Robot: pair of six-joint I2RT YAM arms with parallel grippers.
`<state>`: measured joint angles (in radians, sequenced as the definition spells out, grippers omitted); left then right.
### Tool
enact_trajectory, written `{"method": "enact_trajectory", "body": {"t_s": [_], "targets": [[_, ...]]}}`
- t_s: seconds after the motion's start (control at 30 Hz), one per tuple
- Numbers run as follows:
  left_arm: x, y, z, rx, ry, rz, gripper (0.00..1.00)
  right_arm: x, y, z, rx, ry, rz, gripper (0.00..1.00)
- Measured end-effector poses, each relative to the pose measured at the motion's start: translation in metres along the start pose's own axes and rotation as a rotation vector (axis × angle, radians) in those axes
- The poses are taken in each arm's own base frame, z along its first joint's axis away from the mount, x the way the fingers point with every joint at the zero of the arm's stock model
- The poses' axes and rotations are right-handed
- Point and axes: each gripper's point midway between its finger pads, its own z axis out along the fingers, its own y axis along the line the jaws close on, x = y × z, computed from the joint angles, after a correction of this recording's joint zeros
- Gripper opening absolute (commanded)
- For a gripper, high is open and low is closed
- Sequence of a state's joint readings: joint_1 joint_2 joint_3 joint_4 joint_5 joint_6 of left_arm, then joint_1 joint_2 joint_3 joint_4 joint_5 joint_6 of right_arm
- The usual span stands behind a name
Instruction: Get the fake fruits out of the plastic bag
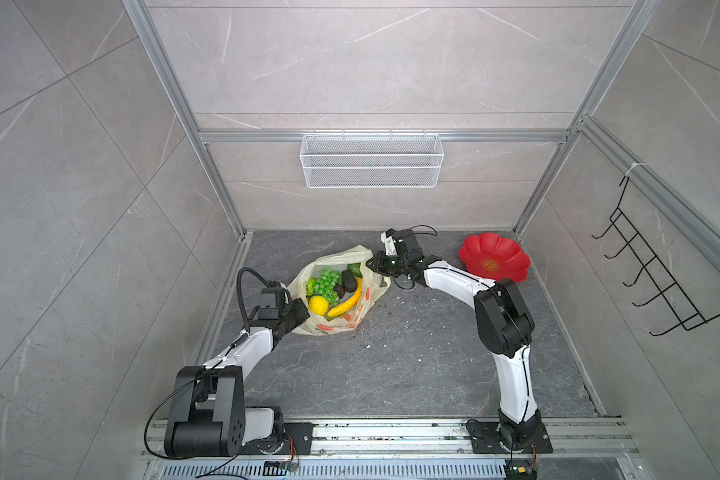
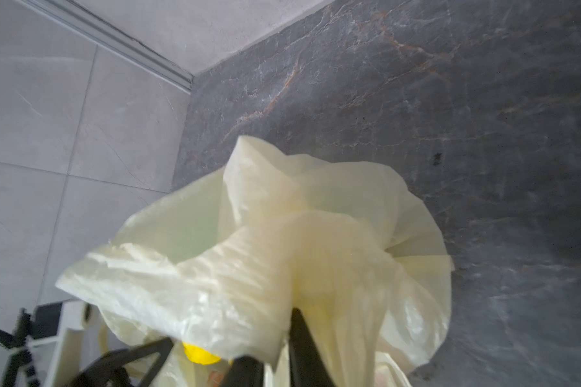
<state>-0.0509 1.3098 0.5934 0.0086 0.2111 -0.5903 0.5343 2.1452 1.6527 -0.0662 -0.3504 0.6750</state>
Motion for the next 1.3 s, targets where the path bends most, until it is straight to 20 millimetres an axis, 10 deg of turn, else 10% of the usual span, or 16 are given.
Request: {"method": "enact_trajectory", "body": {"t_s": [0.3, 0.7, 1.07, 1.3], "targets": [[0.001, 0.015, -0.015, -0.051, -0.084, -0.001, 0.0, 0.002, -0.011, -0.03, 0.128, -0.008, -0.041, 0.69], [-0.004, 0.023, -0.021, -0.096, -0.133, -0.03, 0.0, 0.008, -0.008, -0.142, 0.275, -0.145, -0.054, 0.73], [0.003, 0.022, -0.015, -0.077, -0.095, -0.043, 0.0, -0.013, -0.148, -0.276, 0.564, -0.354, 0.283, 0.71], [0.006, 0.019, -0.014, -0.062, -0.076, -0.044, 0.0, 0.008, -0.248, -0.323, 0.649, -0.438, 0.637, 0.67]]}}
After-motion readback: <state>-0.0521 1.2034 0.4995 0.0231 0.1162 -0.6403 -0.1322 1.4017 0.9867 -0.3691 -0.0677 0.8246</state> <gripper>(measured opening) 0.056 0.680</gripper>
